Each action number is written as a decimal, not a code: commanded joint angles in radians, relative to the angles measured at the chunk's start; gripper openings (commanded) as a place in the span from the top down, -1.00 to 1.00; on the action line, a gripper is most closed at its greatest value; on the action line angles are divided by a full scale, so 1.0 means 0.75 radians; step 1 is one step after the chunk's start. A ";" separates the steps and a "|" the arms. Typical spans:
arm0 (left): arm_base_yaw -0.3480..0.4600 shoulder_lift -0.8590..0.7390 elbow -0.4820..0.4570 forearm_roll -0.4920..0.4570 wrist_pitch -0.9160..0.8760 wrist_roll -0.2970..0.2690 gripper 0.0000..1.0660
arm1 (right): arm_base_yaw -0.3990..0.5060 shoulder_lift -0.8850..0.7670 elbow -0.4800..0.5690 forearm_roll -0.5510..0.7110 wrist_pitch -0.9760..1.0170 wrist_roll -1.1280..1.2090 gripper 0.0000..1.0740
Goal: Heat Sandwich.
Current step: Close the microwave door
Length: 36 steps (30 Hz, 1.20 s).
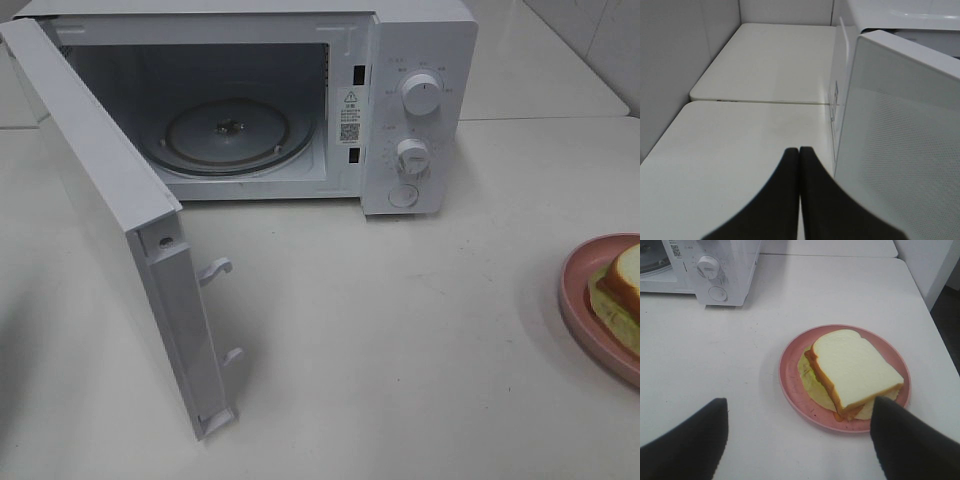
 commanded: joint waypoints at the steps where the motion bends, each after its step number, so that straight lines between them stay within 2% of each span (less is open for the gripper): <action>1: -0.056 0.135 0.004 0.117 -0.232 -0.004 1.00 | -0.009 -0.036 0.003 -0.003 -0.021 -0.013 -0.38; 8: -0.131 0.352 0.004 0.148 -0.391 -0.007 1.00 | -0.009 -0.036 0.003 -0.003 -0.021 -0.013 -0.38; 14: -0.235 0.544 -0.060 0.167 -0.480 -0.007 1.00 | -0.009 -0.036 0.003 -0.003 -0.021 -0.013 -0.38; 26: -0.415 0.756 -0.145 0.179 -0.575 -0.007 1.00 | -0.009 -0.036 0.003 -0.003 -0.021 -0.013 -0.38; 36: -0.587 0.912 -0.308 0.111 -0.596 -0.005 1.00 | -0.009 -0.036 0.003 -0.003 -0.021 -0.015 -0.38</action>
